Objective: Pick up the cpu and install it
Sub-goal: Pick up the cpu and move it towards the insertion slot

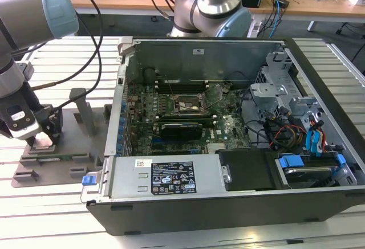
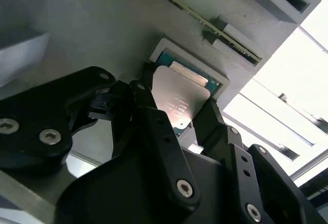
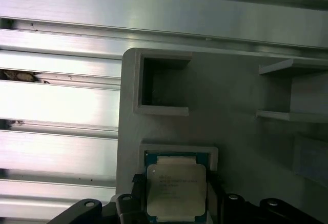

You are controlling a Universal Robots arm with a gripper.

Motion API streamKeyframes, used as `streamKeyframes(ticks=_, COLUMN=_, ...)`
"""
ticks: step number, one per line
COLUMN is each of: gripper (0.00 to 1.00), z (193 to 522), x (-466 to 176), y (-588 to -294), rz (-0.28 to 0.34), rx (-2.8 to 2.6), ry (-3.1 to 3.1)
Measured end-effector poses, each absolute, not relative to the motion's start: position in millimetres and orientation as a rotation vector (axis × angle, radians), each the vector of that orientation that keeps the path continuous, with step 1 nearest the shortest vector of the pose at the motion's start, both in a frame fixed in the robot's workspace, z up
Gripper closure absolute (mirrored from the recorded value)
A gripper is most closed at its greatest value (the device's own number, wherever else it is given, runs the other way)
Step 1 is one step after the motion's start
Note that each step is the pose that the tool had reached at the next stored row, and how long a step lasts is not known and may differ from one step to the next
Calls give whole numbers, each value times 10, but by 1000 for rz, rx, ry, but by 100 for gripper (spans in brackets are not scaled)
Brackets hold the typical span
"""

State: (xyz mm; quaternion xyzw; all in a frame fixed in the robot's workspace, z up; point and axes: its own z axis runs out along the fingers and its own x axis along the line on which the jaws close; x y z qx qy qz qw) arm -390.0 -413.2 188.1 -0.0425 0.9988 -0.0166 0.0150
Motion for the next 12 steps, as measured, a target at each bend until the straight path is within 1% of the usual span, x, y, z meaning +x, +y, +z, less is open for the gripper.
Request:
streamKeyframes(ticks=6, gripper=45, z=2111, x=-3899, y=-4132, rz=-52, rx=-132, ry=3108)
streamKeyframes(ticks=12, gripper=45, z=2202, x=-3899, y=-4132, rz=-52, rx=-132, ry=3108)
